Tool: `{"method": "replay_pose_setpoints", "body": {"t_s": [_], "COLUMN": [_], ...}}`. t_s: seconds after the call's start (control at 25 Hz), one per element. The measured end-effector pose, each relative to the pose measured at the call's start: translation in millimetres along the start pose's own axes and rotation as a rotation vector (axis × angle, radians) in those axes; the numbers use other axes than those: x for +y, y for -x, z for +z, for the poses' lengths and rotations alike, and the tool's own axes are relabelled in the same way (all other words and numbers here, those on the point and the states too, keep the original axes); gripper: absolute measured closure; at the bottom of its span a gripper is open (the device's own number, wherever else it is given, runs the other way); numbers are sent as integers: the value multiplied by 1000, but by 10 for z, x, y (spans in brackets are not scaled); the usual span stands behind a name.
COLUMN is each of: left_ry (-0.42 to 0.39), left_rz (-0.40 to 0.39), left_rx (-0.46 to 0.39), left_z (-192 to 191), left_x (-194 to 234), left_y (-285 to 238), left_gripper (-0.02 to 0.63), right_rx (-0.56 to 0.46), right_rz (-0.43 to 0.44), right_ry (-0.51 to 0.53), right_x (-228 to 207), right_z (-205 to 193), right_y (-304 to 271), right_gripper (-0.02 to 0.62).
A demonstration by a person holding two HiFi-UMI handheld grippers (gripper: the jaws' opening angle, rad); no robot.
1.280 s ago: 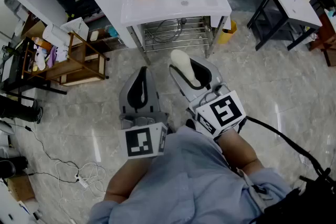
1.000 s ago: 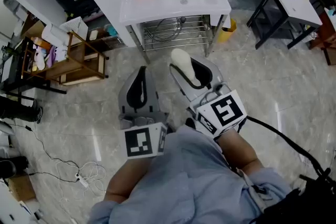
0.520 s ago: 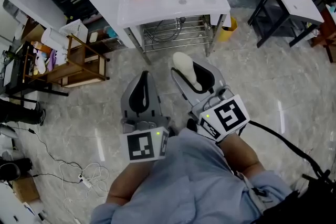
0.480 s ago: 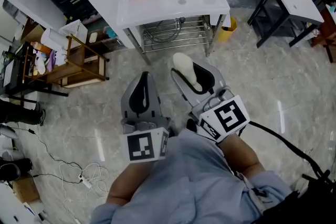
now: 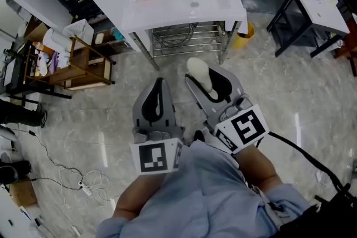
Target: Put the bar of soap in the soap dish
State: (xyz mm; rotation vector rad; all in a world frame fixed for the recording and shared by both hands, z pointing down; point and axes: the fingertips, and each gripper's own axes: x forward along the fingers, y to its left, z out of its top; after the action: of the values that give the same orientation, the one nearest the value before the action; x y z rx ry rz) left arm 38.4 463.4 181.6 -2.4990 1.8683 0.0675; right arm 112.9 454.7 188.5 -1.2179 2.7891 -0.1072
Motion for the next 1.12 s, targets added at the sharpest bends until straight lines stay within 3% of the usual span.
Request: {"method": "replay_pose_setpoints", "body": {"t_s": [0.32, 1.12], "left_ry": [5, 61], "left_rz": [51, -4], "left_rx": [21, 22], "left_z": [-121, -267], "left_x": [309, 1741], "left_y": [-306, -1945], "left_gripper": [601, 601], "right_rx": [14, 61], "right_rz": [31, 3], "right_ry": [-6, 18], "right_x": [-212, -831], "right_z": [-62, -192], "right_y": [-406, -2410], "right_gripper": [443, 443]}}
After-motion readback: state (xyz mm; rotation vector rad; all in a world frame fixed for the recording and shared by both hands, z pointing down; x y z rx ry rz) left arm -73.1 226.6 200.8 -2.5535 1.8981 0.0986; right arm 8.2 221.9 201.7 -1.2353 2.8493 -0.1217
